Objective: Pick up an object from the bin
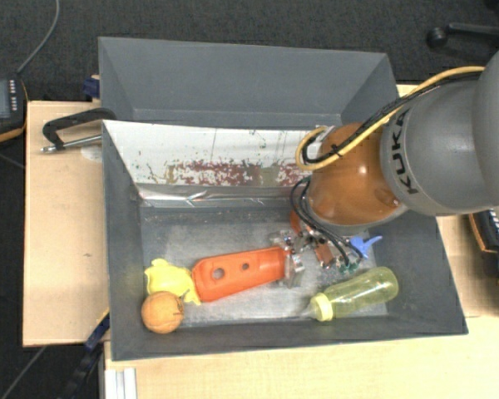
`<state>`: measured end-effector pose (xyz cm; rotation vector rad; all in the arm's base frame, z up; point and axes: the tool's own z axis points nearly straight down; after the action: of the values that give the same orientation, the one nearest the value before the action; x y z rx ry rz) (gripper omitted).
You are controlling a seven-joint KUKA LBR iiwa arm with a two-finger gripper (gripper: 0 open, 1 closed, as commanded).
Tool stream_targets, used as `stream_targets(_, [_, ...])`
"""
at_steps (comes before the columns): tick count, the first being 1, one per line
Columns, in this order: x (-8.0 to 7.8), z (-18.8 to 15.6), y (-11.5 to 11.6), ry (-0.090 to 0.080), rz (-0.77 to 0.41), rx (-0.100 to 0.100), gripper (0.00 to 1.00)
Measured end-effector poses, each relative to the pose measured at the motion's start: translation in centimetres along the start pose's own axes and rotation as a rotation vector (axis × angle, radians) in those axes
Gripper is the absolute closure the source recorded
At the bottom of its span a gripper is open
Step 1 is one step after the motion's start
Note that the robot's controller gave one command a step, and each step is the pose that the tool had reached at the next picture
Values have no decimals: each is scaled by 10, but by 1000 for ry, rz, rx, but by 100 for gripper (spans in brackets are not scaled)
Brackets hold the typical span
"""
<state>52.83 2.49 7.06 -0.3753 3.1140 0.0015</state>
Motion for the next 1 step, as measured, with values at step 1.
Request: stream_targets(1, [0,0,0,0,0,0,100])
